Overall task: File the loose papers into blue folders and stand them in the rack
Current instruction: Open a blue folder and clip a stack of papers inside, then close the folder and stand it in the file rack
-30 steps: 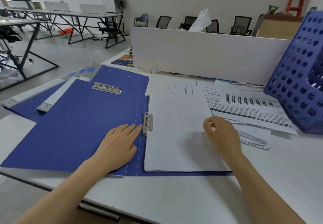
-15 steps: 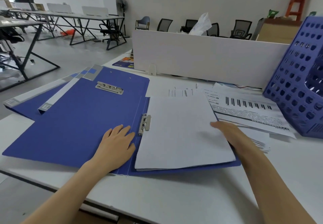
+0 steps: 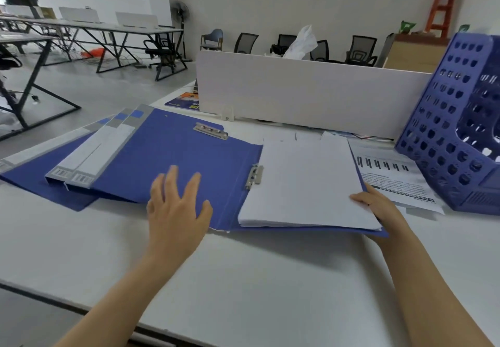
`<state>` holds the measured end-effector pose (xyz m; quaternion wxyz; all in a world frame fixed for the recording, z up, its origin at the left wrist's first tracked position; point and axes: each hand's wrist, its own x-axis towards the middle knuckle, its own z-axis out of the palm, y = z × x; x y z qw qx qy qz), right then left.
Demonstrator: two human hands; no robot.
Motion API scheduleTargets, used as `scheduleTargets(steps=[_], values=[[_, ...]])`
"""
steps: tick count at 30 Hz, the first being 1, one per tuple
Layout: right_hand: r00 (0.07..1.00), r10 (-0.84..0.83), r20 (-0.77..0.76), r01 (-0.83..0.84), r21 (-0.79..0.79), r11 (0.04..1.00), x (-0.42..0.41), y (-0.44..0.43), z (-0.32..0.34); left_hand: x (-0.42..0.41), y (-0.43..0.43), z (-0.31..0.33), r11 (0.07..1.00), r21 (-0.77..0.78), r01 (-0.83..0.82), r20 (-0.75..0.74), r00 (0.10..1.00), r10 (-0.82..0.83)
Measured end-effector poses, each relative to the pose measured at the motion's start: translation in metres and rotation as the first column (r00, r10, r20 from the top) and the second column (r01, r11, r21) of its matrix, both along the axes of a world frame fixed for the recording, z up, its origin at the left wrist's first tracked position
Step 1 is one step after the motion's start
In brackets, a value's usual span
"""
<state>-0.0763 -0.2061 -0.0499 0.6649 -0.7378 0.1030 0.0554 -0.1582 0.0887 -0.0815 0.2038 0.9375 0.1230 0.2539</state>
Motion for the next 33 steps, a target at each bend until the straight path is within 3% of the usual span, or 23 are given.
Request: scheduleTargets(steps=[2, 5, 8, 10, 17, 20, 22, 24, 25, 27, 29, 33], values=[[1.000, -0.017, -0.012, 0.017, 0.001, 1.000, 0.002, -0.004, -0.002, 0.006, -0.004, 0.004, 0.940, -0.320, -0.121, -0.060, 0.992, 0.107], [1.000, -0.008, -0.014, 0.009, 0.033, 0.999, 0.003, -0.005, -0.001, 0.012, -0.005, 0.015, 0.615, -0.771, -0.163, 0.002, 0.966, 0.259], [1.000, 0.015, -0.014, -0.015, 0.034, 0.999, 0.003, -0.005, -0.002, 0.015, 0.000, 0.009, 0.256, -0.965, 0.050, 0.143, 0.923, 0.358], [0.999, 0.027, -0.019, -0.026, 0.077, 0.997, 0.003, -0.005, -0.005, 0.015, -0.001, 0.009, 0.147, -0.976, 0.164, 0.210, 0.894, 0.395], [0.996, 0.092, 0.003, -0.091, 0.144, 0.985, 0.002, -0.005, -0.011, 0.018, -0.011, 0.025, 0.163, -0.924, 0.346, 0.382, 0.835, 0.396], [0.990, 0.141, -0.008, -0.137, 0.183, 0.974, 0.003, -0.001, -0.013, 0.020, -0.016, 0.020, 0.258, -0.906, 0.337, 0.383, 0.910, 0.159], [0.983, 0.184, -0.018, -0.176, 0.224, 0.959, 0.004, 0.004, -0.015, 0.020, -0.021, 0.014, 0.369, -0.849, 0.379, 0.358, 0.925, -0.127], [0.979, 0.202, -0.032, -0.186, 0.274, 0.944, 0.005, 0.010, -0.018, 0.023, -0.026, 0.011, 0.543, -0.712, 0.445, 0.192, 0.868, -0.458], [0.980, 0.194, -0.048, -0.172, 0.287, 0.942, 0.006, 0.011, -0.021, 0.025, -0.030, 0.011, 0.648, -0.609, 0.457, 0.024, 0.828, -0.561], [0.984, 0.151, -0.097, -0.109, 0.343, 0.933, 0.006, 0.013, -0.023, 0.029, -0.039, 0.011, 0.828, -0.315, 0.464, -0.358, 0.750, -0.556], [0.981, 0.147, -0.126, -0.087, 0.389, 0.917, 0.008, 0.008, -0.026, 0.031, -0.052, 0.007, 0.873, -0.071, 0.482, -0.577, 0.694, -0.430], [0.976, 0.162, -0.147, -0.089, 0.412, 0.907, 0.008, 0.006, -0.029, 0.027, -0.063, 0.000, 0.831, 0.190, 0.522, -0.678, 0.682, -0.274]])
